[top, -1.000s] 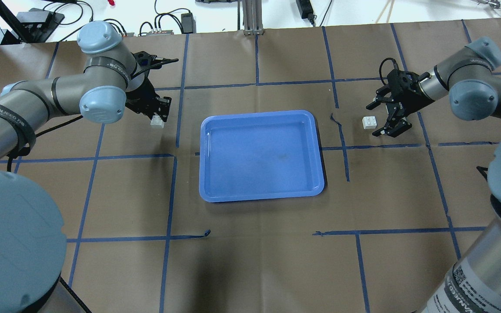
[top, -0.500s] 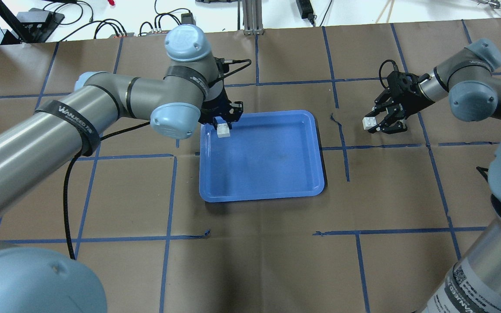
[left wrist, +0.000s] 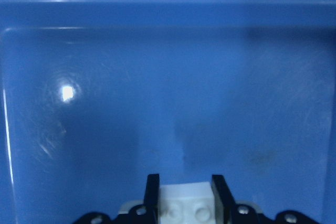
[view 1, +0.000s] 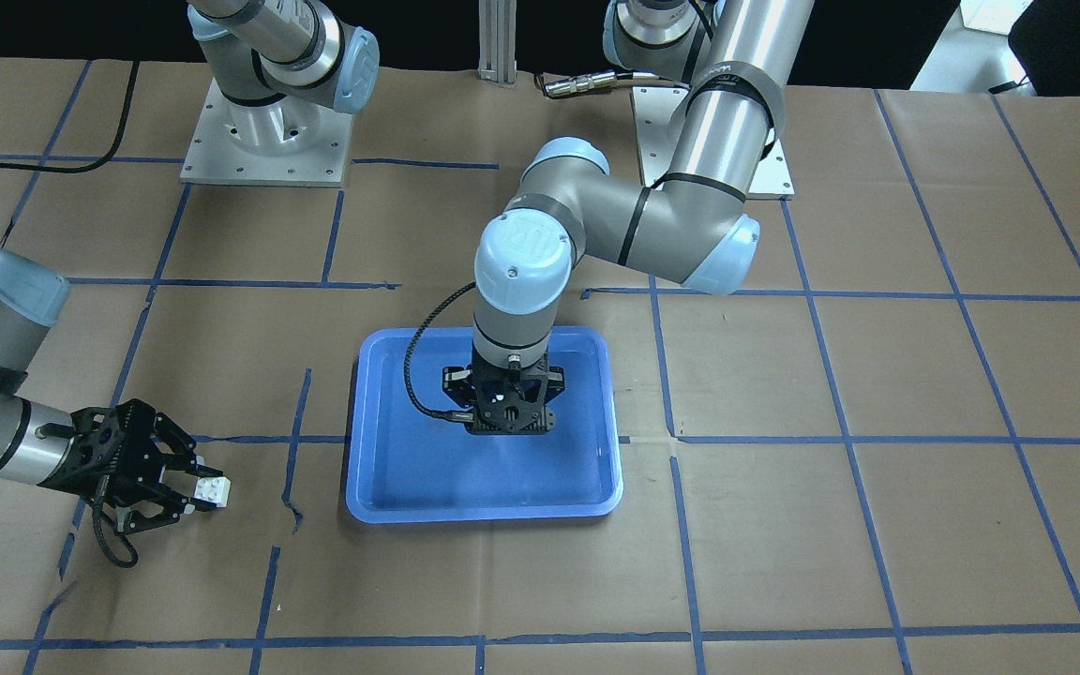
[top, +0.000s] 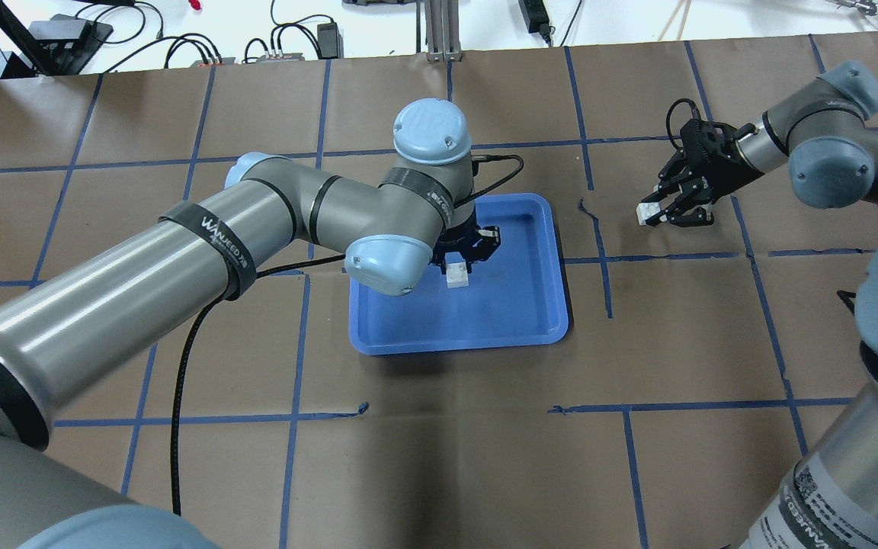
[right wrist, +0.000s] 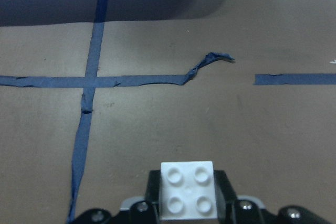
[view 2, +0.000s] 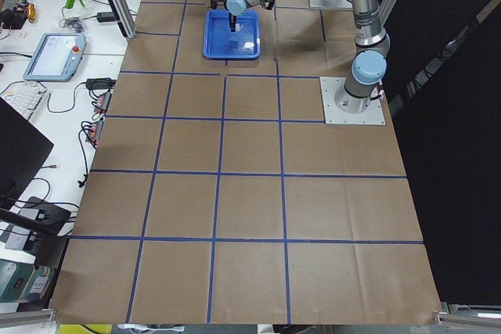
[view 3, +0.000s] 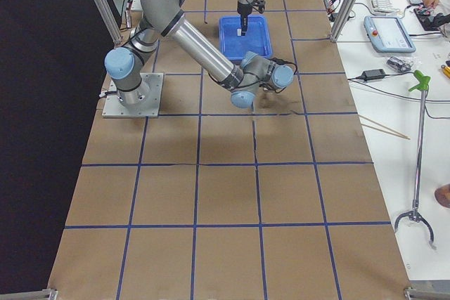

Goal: Assemble white blocks and place on blue tray

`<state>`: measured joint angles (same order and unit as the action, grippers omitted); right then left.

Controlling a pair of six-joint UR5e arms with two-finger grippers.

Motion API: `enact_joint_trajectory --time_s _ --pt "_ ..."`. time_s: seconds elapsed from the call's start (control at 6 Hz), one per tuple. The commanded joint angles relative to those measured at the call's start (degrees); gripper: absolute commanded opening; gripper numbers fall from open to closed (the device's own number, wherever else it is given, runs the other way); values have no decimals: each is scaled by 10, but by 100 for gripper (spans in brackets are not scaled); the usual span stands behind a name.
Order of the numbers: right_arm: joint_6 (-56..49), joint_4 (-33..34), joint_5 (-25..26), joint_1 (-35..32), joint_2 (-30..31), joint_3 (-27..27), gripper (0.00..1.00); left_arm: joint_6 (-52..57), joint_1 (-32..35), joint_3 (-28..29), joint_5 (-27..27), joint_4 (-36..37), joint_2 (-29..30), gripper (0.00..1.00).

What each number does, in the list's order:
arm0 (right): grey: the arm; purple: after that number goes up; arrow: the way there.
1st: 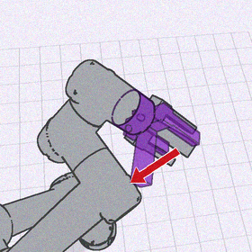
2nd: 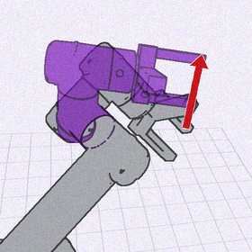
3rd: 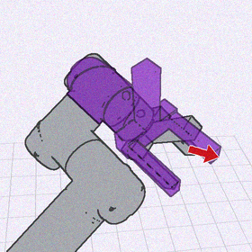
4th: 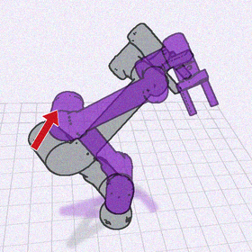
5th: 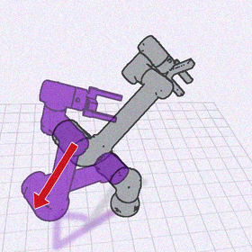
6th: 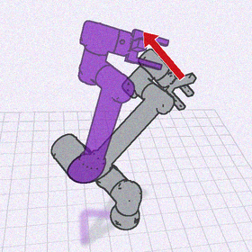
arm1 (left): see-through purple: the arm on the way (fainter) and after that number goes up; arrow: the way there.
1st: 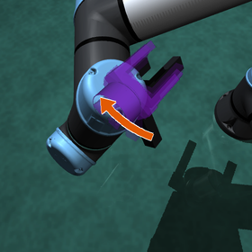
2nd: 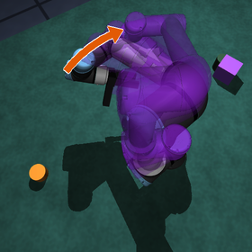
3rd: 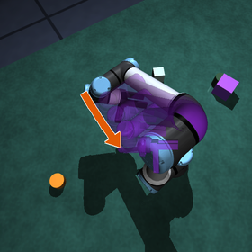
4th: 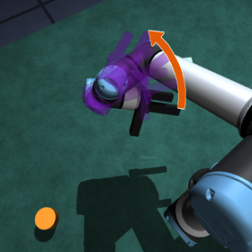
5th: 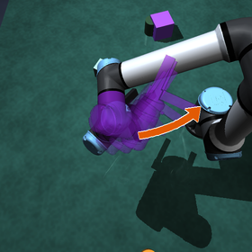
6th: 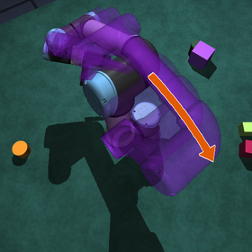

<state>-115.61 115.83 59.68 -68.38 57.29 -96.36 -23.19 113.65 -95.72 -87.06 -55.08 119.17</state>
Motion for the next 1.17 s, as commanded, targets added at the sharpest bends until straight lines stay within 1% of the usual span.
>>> enact_joint_trajectory --time_s 0.0,0.17,0.67,1.0 --pt "6 -11 3 0 5 36 26 9 5 -10 -4 2 19 24" --pt "7 -43 3 0 18 56 26 9 5 -10 -7 3 19 24" --pt "3 -128 -2 -1 111 41 26 24 3 -7 -8 5 11 25" --pt "6 -125 -6 -2 179 -36 26 44 -7 -4 -16 9 12 25"
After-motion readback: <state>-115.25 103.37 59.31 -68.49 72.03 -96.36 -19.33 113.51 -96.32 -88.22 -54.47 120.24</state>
